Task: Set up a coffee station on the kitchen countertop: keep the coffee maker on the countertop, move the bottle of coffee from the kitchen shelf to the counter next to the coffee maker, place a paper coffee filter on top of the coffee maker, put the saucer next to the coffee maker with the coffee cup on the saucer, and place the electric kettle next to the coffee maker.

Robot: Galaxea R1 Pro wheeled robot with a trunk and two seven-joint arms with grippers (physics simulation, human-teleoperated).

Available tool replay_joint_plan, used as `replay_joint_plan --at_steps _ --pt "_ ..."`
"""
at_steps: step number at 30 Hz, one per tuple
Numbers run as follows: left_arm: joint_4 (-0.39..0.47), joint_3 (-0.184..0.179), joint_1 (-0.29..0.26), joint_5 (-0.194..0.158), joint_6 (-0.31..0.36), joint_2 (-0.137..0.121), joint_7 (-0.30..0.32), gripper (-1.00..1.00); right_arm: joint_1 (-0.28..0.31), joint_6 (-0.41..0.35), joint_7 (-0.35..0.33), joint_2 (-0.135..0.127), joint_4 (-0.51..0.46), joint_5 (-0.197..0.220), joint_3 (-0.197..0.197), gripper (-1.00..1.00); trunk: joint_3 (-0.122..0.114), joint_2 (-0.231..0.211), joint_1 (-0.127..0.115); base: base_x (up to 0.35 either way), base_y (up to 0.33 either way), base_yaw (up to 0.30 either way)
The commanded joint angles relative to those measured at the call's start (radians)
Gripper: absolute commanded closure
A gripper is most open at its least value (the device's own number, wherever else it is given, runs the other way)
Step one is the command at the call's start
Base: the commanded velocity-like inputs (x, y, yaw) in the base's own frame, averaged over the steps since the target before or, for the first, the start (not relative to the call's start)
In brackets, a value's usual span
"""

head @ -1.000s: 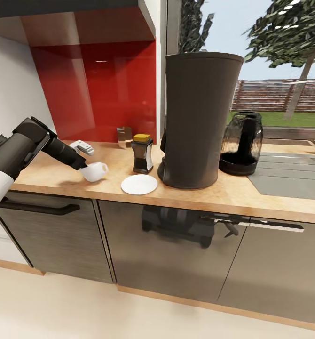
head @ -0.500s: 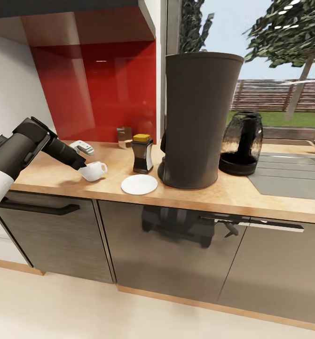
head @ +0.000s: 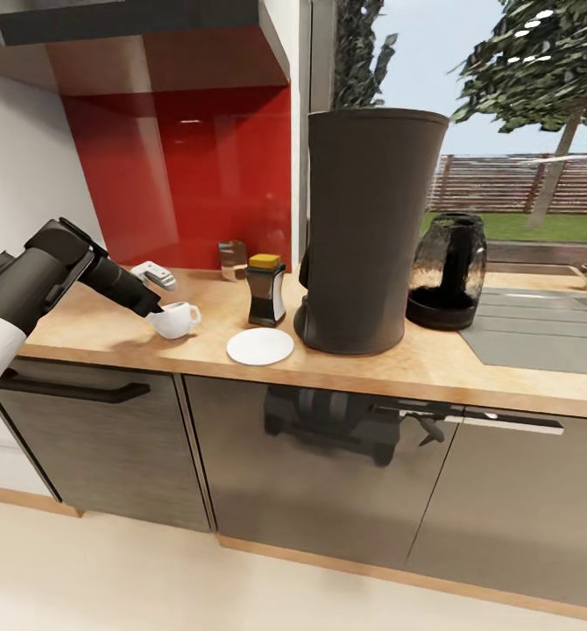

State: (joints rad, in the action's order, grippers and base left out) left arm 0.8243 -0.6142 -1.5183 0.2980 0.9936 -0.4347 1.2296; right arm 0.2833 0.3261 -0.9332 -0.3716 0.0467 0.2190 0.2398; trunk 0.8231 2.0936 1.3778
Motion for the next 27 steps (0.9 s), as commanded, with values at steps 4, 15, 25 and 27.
replay_joint_plan --at_steps 4,15,25,27 --pt "0.006 -0.002 -0.001 0.01 0.006 -0.001 0.01 1.0 0.002 0.006 -0.004 0.0 0.004 0.009 0.009 -1.0 -0.005 0.0 0.0 0.0 0.0 0.0" --pt "0.087 -0.004 -0.001 0.009 0.008 0.01 0.01 1.0 0.002 0.006 -0.003 0.0 0.004 0.01 0.009 -1.0 -0.021 0.0 0.0 0.0 0.0 0.0" --pt "0.201 -0.005 -0.001 0.009 0.008 0.011 0.038 1.0 0.002 0.006 -0.003 0.0 0.004 0.009 0.009 -1.0 -0.036 0.0 0.0 0.0 0.0 0.0" --pt "0.212 -0.007 -0.001 0.009 0.008 0.012 0.046 1.0 0.002 0.006 -0.003 0.0 0.004 0.009 0.009 -1.0 -0.039 0.0 0.0 0.0 0.0 0.0"
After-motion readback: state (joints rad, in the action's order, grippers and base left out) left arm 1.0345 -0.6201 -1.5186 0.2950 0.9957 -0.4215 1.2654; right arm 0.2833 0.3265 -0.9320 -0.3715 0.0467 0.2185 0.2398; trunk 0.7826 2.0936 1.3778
